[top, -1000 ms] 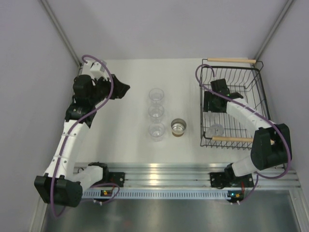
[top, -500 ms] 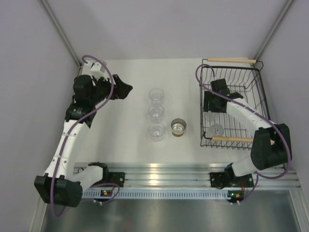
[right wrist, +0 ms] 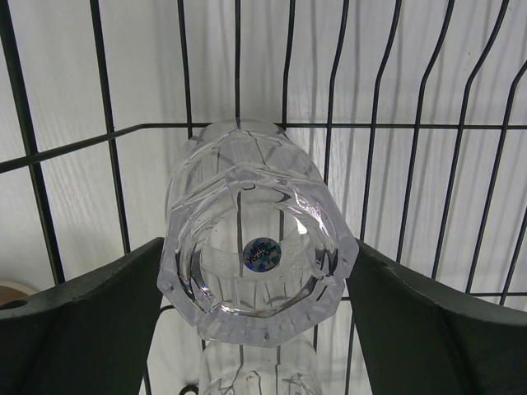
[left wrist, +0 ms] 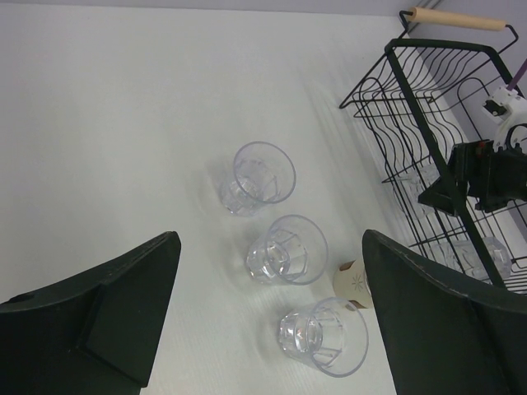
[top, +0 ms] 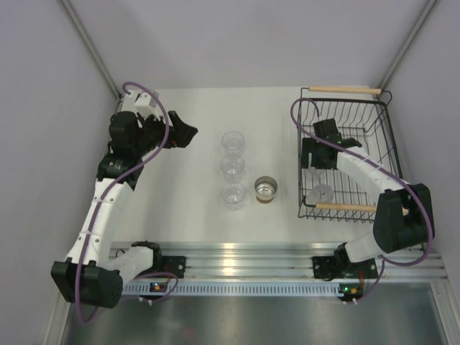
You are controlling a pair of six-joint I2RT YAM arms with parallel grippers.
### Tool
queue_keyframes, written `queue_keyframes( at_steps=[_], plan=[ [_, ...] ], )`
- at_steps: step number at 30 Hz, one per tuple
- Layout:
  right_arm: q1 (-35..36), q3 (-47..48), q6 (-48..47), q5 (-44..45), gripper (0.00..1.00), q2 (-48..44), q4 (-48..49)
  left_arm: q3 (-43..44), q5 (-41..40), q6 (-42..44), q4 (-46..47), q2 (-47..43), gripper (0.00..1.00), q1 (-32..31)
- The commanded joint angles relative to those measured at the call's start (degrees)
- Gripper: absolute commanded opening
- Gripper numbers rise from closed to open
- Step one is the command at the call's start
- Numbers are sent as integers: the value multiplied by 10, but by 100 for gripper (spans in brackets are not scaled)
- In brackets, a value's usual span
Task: Load the cups into the dish rack
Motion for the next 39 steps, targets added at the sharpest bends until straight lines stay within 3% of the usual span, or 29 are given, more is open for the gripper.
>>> queue_keyframes(
  at_steps=[1, 28, 39],
  plan=[
    [10, 2, -4, 19, 86, -22, 3, -3, -1, 8, 6, -6, 98, 2],
    [10, 65, -9, 72, 89, -229, -80, -3, 5, 4, 6, 11, 98, 2],
    [7, 64, 8, 2, 91, -348, -49, 5, 13, -9, 23, 83, 92, 1]
  ],
)
